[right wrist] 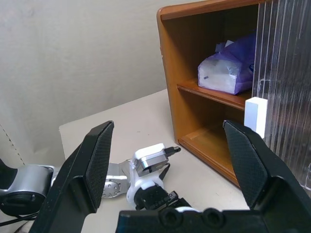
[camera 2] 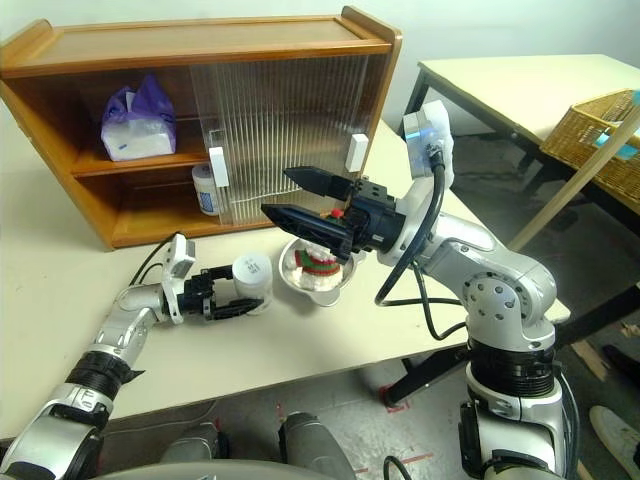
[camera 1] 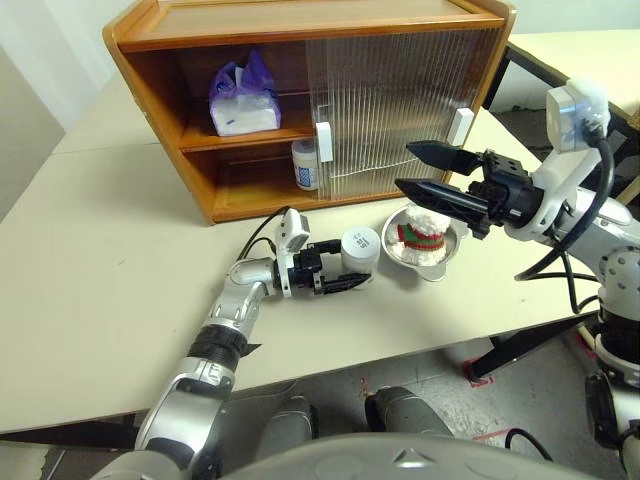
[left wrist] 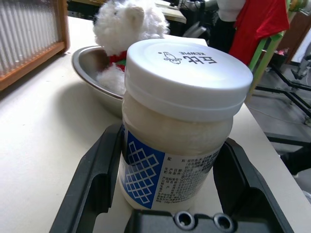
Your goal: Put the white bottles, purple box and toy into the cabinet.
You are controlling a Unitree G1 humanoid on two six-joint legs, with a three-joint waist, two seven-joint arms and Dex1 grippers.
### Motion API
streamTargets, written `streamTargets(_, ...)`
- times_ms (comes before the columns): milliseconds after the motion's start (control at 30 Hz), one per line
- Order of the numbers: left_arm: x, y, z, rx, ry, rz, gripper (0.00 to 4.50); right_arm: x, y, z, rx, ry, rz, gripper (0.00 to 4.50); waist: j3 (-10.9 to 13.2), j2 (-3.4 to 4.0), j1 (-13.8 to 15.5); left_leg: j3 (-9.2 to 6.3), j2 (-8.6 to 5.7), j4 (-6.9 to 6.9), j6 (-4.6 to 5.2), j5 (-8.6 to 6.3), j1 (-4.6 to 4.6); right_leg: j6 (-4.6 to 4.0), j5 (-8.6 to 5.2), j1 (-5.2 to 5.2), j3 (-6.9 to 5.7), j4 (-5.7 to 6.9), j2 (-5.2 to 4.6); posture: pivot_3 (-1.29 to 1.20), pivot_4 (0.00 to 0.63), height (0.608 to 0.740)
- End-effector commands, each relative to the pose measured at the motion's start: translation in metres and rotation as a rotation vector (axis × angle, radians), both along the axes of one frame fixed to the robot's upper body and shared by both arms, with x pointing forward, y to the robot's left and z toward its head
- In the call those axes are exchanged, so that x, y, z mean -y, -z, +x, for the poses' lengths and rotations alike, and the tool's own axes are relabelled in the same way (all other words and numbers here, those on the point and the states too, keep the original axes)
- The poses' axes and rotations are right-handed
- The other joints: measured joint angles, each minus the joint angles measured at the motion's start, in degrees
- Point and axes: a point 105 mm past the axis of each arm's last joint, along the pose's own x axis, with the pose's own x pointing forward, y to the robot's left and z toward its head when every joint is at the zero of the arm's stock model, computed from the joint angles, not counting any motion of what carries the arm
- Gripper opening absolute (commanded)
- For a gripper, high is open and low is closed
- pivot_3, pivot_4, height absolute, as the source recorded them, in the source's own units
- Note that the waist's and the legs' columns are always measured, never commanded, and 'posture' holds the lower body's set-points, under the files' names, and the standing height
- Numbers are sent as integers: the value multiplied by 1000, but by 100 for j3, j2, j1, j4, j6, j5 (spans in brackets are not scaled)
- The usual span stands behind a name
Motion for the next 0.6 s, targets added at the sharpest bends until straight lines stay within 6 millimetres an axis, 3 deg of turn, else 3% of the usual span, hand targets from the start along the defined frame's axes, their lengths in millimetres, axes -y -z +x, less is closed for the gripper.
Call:
streamTargets(33, -17, -8, 5, 21, -88, -21, 3076, -1, -1, -1, 6, -9, 1, 4500, 0, 1, -14, 0, 0, -1, 0, 0, 0, 0, 0, 0, 0, 0, 1, -183, 45, 740)
streamTargets(233, -45, -20, 11, 53, -243, -44, 3076, -2, -1, -1, 3, -18, 6, 4500, 1, 2, -25, 1, -1, -3, -2, 2, 0, -2, -2, -3, -1, 0, 2, -174, 46, 740)
streamTargets(433, -83, -31, 37, 65, -502, -61, 3076, -5, 1, 0, 0, -32, 10, 4500, 1, 2, 11, 1, -4, -3, -2, 2, -1, -4, -3, -2, -1, -2, -3, -147, 44, 740)
streamTargets(600, -99, -39, 53, 92, -634, -76, 3076, -5, 1, 1, 1, -39, 11, 4500, 1, 2, 65, 1, -4, -3, -2, 3, -1, -12, 1, -2, -1, -1, -4, -147, 44, 740)
